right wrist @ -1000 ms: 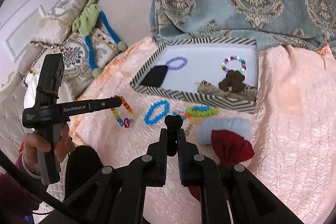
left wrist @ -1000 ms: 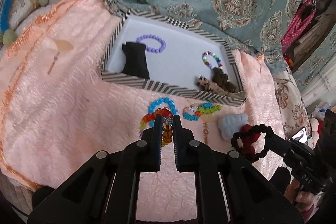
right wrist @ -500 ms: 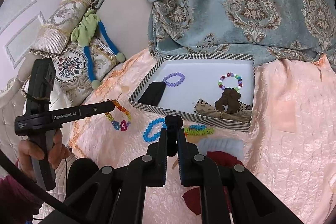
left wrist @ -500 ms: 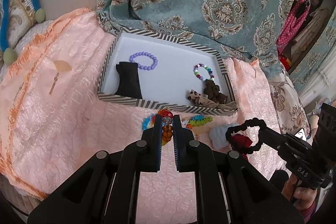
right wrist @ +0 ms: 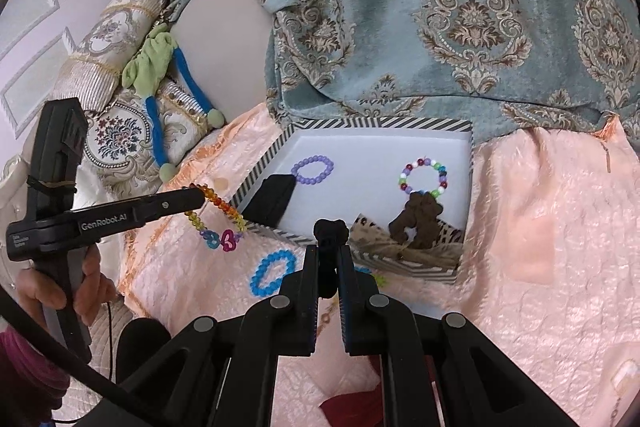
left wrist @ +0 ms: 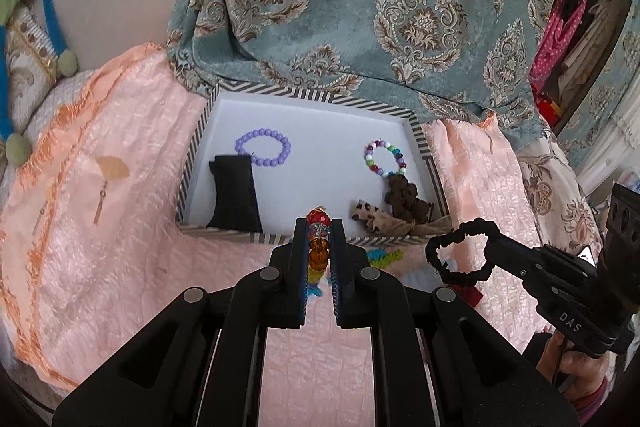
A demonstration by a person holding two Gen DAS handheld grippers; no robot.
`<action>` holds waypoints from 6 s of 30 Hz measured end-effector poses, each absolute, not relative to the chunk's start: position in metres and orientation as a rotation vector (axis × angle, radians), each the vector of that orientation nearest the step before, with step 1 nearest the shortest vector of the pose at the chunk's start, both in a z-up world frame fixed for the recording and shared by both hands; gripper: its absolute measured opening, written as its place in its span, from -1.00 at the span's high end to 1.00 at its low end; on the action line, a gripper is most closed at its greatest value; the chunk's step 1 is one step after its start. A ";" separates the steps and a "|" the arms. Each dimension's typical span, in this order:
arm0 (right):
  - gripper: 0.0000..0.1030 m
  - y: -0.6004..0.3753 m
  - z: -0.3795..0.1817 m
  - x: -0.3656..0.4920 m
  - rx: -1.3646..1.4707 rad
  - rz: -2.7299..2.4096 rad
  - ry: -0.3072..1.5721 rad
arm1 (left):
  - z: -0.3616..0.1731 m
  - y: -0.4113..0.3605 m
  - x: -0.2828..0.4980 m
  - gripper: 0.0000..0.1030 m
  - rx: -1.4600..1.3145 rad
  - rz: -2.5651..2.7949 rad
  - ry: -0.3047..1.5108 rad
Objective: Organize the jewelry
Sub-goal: 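Carry the orange bracelet into the tray with the left gripper while the right gripper carries the black scrunchie, then release the orange bracelet in the tray with the left gripper while the right gripper drops the black scrunchie, then move both grippers back out of the tray toward the blue bracelet and red bow, then grasp the blue bead bracelet with the left gripper while the right gripper grasps the red velvet bow, then carry the blue bracelet into the tray with the left gripper while the right gripper places the red bow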
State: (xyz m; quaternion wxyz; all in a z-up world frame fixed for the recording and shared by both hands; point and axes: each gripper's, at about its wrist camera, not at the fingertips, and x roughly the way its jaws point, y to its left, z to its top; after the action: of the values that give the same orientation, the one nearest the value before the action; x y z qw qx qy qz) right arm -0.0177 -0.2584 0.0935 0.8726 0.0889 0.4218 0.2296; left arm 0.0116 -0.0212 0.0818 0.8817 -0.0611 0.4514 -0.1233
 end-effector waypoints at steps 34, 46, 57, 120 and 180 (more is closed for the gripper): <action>0.85 -0.259 0.083 0.070 0.111 0.424 0.917 | 0.060 -0.056 0.082 0.84 -0.104 -0.278 0.979; 0.85 -0.241 0.061 0.113 0.091 0.433 0.975 | 0.021 -0.049 0.114 0.84 -0.126 -0.231 1.031; 0.85 -0.214 0.031 0.170 0.088 0.440 1.037 | -0.004 -0.036 0.137 0.84 -0.119 -0.185 1.063; 0.17 -0.265 0.061 -0.005 0.093 0.301 1.015 | 0.027 -0.017 0.003 -0.23 -0.102 -0.139 0.972; 0.66 -0.293 0.044 -0.064 0.214 0.407 0.974 | 0.003 -0.004 0.005 0.83 -0.176 -0.194 1.005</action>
State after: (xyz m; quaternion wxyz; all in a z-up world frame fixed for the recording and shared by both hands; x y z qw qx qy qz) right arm -0.0644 -0.2928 0.0441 0.8585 0.1018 0.4637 0.1937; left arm 0.0047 -0.0036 0.0033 0.8682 -0.0840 0.4803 -0.0926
